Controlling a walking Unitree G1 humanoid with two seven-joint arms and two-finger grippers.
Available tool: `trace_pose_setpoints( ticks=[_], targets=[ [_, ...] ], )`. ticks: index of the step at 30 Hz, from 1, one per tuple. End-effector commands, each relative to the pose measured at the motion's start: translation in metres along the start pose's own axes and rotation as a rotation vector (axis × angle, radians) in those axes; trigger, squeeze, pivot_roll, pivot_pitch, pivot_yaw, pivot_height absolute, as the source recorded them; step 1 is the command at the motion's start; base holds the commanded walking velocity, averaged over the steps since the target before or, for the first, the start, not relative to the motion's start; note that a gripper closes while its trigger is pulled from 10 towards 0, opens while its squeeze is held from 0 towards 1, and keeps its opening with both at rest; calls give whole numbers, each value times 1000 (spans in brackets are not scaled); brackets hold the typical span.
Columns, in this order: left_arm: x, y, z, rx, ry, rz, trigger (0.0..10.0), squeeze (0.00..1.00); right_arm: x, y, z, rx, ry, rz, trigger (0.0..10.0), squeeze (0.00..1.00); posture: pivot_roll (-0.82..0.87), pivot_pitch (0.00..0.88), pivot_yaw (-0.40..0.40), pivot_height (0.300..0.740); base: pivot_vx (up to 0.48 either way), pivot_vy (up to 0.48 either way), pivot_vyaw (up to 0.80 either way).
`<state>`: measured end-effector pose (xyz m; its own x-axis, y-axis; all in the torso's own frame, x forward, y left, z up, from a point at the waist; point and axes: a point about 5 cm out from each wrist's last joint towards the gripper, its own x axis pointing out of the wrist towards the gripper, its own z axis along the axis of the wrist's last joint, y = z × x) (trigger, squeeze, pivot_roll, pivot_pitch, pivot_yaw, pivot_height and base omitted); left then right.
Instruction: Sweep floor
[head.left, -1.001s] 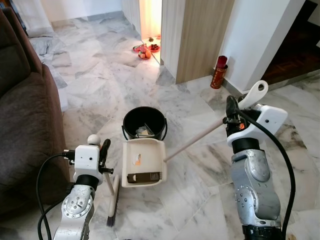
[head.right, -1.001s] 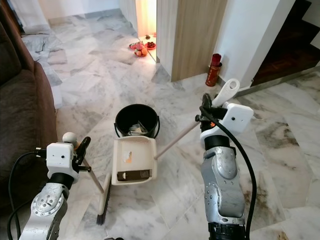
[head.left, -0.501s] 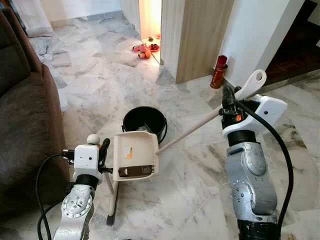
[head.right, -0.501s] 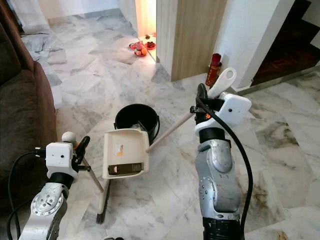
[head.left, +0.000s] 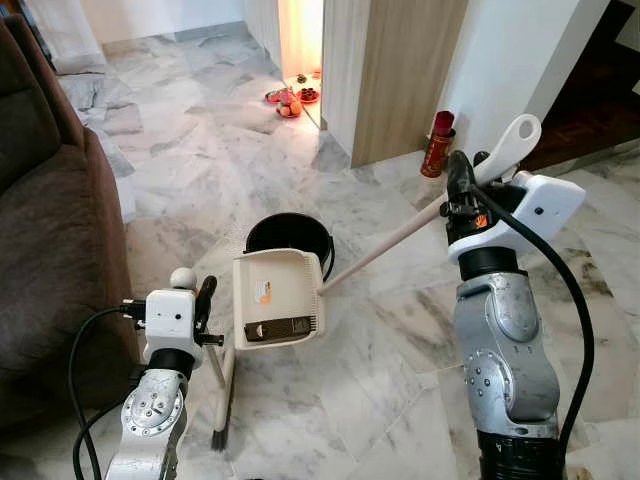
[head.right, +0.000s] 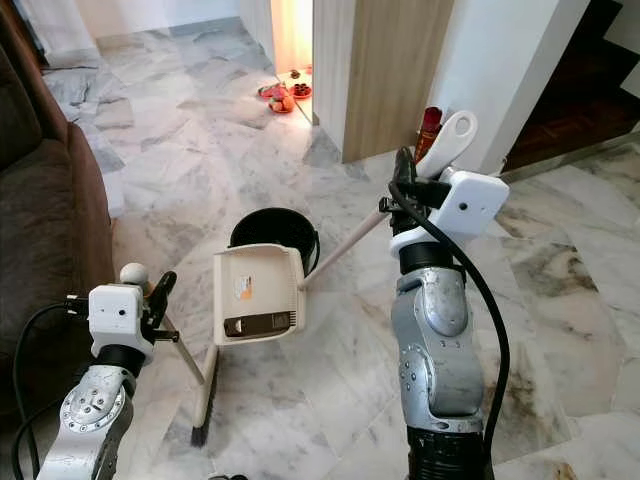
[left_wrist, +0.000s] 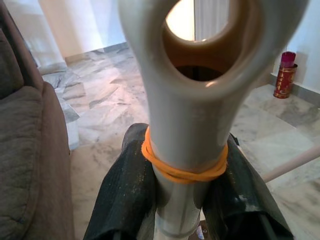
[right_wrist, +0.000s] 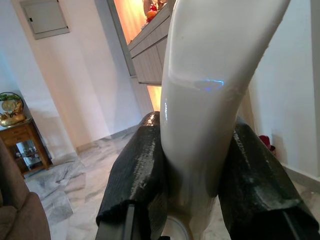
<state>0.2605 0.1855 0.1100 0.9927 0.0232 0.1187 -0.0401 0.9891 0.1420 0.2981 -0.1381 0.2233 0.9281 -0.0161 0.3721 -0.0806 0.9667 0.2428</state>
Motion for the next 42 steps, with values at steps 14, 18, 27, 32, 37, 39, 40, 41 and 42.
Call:
trace_pose_setpoints(
  ticks=[14,18,27,32,37,39,40,41,42],
  targets=[
    [3,8,11,38,-68,39,10000,0,4,11,20,13,-93,42,10000,0,86,79,-4,740,348,0,0],
    [3,8,11,39,-69,40,10000,0,3,12,19,13,-84,46,10000,0,86,81,-4,740,367,0,247],
    [3,9,12,40,-71,43,10000,0,3,12,18,37,-82,41,10000,0,87,84,-5,740,367,0,0],
    [3,9,12,42,-73,47,10000,0,3,14,18,28,-82,53,10000,0,88,87,-5,740,365,0,0],
    [3,9,12,44,-74,49,10000,0,3,16,18,31,-76,65,10000,0,89,88,-5,740,368,0,510],
    [3,10,12,44,-74,49,10000,0,3,16,17,36,-71,65,10000,0,89,88,-5,740,366,0,225],
    [3,10,12,43,-74,49,10000,0,3,16,17,38,-70,65,10000,0,90,89,-5,740,368,0,0],
    [3,10,12,43,-74,49,10000,0,3,16,17,40,-70,64,10000,0,90,89,-5,740,364,0,0],
    [3,10,12,43,-75,50,10000,0,3,16,17,42,-70,64,10000,0,90,89,-5,740,368,0,0]
  ],
)
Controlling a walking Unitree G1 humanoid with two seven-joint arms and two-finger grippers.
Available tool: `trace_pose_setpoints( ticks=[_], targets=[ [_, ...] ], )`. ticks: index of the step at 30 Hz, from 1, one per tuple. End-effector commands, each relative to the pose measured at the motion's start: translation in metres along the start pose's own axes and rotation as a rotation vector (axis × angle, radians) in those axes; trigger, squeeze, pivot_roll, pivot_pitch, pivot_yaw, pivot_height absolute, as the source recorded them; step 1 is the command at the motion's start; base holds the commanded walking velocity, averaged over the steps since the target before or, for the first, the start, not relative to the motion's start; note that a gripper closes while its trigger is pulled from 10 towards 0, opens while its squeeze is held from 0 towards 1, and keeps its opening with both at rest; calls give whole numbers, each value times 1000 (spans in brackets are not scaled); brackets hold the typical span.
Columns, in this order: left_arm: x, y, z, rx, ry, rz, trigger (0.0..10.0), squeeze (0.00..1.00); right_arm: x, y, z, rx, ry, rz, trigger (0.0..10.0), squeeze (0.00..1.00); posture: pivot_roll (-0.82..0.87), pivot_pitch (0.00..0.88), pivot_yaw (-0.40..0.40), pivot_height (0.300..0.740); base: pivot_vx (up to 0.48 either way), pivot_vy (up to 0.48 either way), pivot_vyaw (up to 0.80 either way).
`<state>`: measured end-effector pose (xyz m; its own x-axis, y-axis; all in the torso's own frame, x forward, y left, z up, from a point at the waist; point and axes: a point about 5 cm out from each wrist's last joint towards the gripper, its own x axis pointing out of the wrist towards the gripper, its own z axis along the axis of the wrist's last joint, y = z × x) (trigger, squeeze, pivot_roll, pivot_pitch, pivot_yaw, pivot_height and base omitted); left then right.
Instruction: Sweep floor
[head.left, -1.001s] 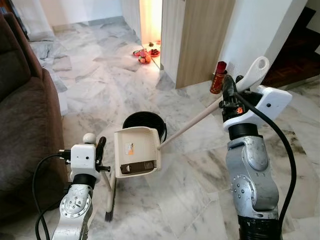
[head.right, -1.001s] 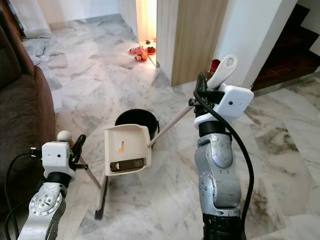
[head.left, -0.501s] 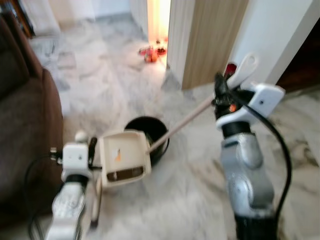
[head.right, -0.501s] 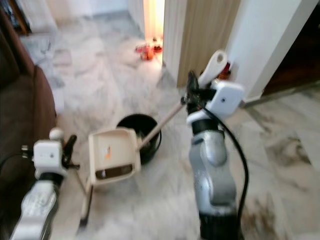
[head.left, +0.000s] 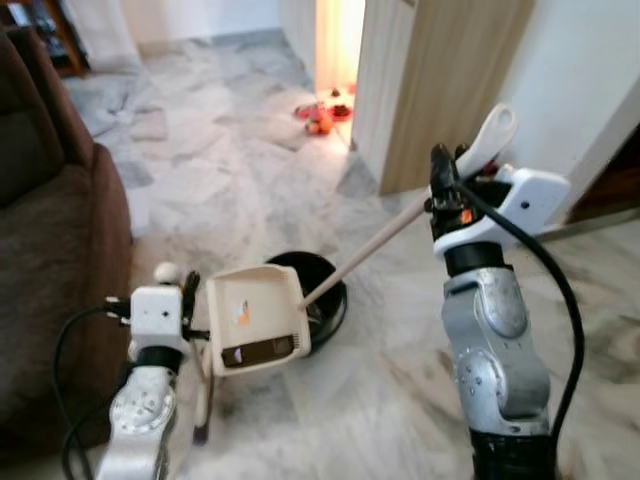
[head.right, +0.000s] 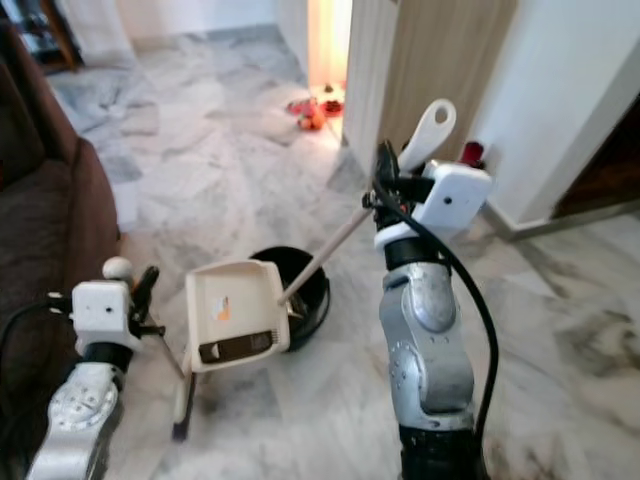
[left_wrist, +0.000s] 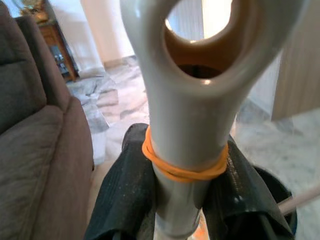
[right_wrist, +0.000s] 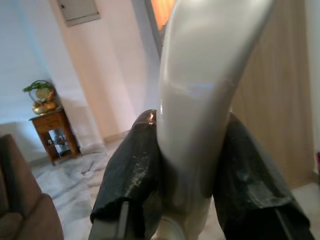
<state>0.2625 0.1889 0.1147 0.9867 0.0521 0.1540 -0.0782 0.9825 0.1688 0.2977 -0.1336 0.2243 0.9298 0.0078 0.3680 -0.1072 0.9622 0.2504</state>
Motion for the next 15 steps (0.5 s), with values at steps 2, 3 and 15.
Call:
trace_pose_setpoints(
  ticks=[2,3,15],
  targets=[
    [1,6,8,10,-45,17,10000,0,3,12,17,24,-82,42,10000,0,90,89,-5,740,366,0,0],
    [1,6,8,10,-46,18,10000,0,3,12,17,24,-83,43,10000,0,90,90,-5,740,364,0,0],
    [1,7,9,10,-52,23,10000,0,4,13,24,36,-125,43,10000,0,90,90,-5,740,365,0,0]
  ],
)
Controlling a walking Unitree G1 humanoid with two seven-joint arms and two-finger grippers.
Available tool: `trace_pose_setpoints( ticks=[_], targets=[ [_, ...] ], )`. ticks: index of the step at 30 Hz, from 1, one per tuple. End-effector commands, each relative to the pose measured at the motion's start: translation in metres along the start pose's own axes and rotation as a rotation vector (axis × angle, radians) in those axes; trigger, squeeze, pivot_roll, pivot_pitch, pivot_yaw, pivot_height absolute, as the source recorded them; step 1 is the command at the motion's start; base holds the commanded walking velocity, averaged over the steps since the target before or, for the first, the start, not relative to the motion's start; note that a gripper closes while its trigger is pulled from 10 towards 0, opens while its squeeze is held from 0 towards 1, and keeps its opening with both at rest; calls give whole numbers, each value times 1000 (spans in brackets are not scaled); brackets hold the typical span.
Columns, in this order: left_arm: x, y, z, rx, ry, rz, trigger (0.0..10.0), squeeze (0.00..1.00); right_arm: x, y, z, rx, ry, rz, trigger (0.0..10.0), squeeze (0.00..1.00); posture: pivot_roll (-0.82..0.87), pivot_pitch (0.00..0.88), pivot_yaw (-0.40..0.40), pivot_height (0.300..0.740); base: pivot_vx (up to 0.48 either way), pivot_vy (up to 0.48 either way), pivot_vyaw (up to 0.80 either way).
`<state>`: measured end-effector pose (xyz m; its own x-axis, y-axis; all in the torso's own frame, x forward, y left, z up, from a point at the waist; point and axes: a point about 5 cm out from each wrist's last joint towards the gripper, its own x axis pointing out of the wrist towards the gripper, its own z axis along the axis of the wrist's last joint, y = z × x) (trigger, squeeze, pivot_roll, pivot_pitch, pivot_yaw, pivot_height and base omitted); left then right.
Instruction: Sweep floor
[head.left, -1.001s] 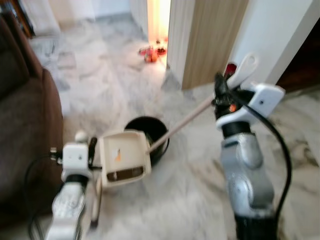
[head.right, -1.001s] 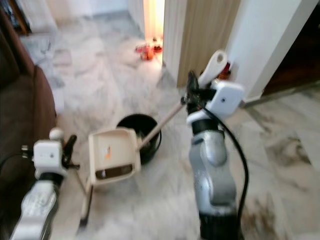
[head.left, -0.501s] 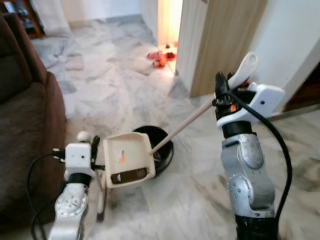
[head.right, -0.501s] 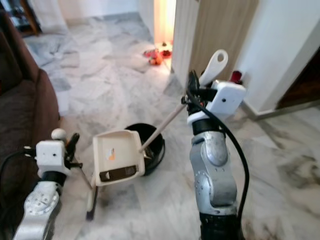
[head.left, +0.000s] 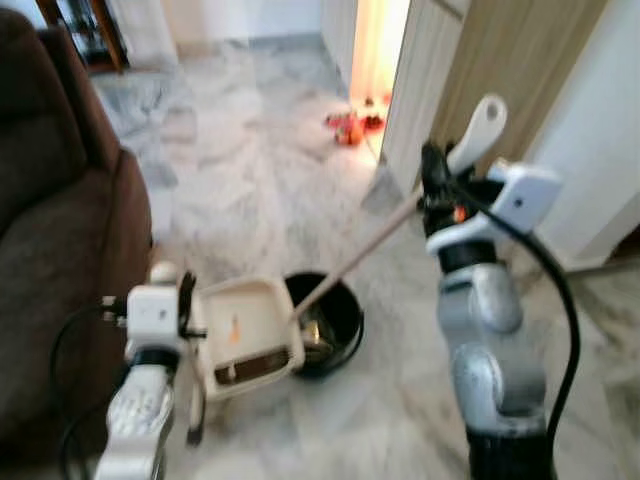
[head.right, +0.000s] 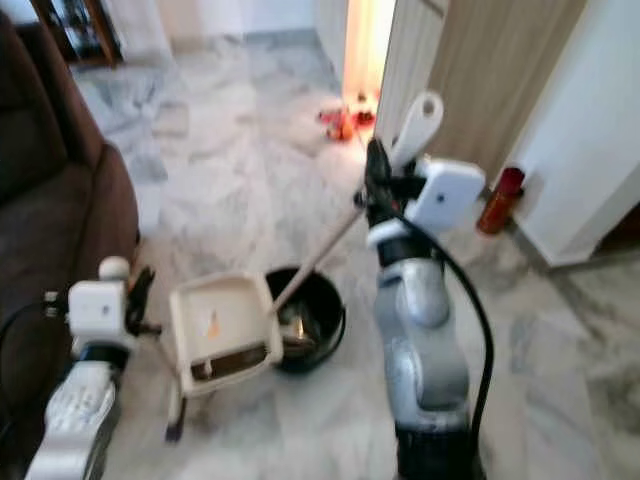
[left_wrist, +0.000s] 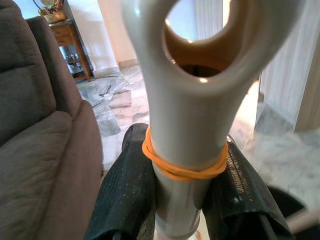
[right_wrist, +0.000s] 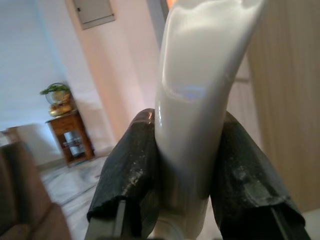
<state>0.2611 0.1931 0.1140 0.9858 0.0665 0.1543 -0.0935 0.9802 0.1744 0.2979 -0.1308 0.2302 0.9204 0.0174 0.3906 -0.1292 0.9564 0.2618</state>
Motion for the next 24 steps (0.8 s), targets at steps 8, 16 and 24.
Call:
trace_pose_setpoints(
  ticks=[8,16,24],
  targets=[
    [3,3,11,1,-58,9,10000,0,4,7,27,16,-145,14,10000,0,89,91,-6,740,366,0,0],
    [2,3,11,-2,-60,10,10000,0,5,8,31,24,-172,13,10000,0,90,91,-6,740,363,0,0],
    [3,2,11,-2,-61,8,10000,0,5,8,34,19,-186,14,10000,0,90,92,-7,740,360,0,0]
  ],
)
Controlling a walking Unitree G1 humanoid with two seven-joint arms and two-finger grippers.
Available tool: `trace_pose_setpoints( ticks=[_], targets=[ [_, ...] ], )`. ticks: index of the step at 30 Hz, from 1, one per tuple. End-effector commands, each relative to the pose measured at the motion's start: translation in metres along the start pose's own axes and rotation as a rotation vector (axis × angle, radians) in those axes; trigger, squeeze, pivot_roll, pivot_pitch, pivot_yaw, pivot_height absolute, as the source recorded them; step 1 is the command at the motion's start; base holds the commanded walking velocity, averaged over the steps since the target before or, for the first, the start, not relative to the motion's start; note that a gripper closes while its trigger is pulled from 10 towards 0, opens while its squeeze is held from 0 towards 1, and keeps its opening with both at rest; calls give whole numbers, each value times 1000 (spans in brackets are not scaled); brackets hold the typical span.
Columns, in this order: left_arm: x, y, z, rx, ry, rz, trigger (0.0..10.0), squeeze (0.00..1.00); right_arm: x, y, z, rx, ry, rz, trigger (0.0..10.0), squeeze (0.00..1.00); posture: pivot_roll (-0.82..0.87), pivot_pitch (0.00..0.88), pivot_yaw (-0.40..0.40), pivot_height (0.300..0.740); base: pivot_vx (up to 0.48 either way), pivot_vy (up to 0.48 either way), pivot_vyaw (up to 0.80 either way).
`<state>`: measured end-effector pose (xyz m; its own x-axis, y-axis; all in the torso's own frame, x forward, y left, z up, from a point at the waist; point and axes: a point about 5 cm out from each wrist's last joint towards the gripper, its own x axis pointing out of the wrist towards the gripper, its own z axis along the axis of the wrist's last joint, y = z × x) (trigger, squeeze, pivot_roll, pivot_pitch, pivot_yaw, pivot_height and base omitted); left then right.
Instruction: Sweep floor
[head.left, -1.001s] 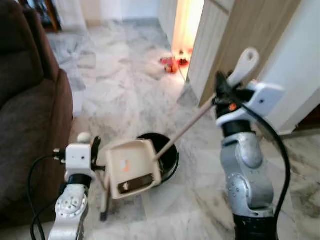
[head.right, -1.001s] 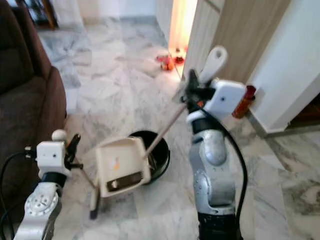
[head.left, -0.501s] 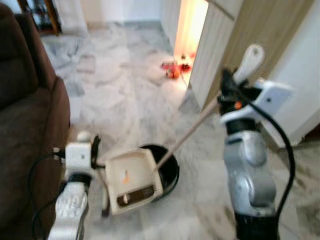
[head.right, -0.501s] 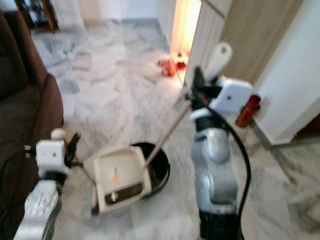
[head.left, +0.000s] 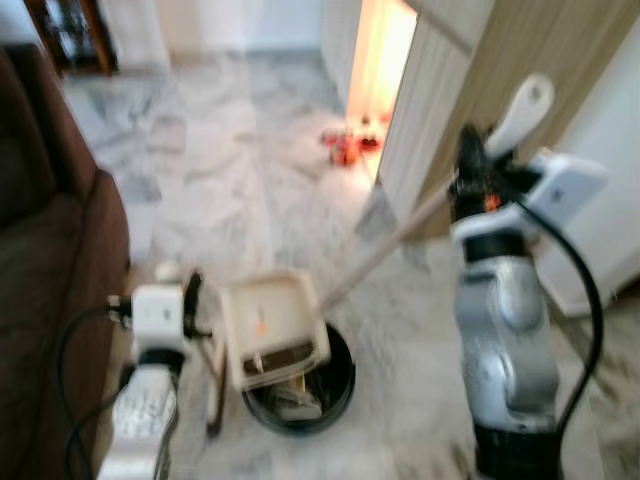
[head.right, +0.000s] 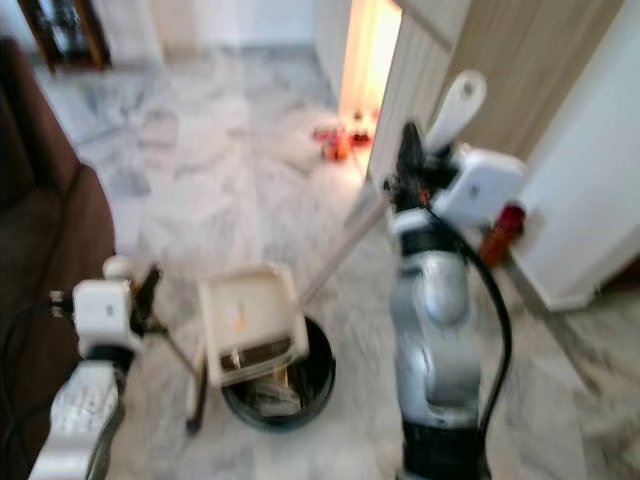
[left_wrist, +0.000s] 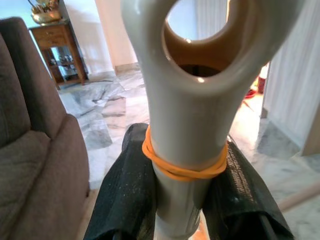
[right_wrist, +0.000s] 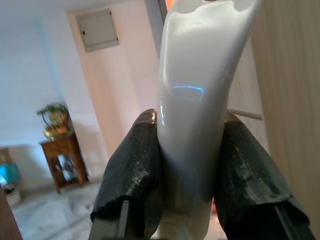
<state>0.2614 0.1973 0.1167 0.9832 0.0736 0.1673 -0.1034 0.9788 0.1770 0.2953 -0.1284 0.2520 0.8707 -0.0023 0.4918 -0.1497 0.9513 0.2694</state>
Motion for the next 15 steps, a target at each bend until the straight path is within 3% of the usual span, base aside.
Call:
trace_pose_setpoints(
  ticks=[1,4,15],
  targets=[
    [2,-2,9,-7,-50,-1,10000,0,1,-1,14,2,-72,-1,10000,0,90,92,-7,740,360,0,0],
    [2,-3,9,-9,-48,-4,10000,0,1,1,13,-7,-70,9,10000,0,88,88,-7,740,351,0,0],
    [2,-4,9,-15,-55,-12,10000,0,-1,12,9,-30,-57,86,10000,0,88,93,-7,740,0,0,0]
  ],
)
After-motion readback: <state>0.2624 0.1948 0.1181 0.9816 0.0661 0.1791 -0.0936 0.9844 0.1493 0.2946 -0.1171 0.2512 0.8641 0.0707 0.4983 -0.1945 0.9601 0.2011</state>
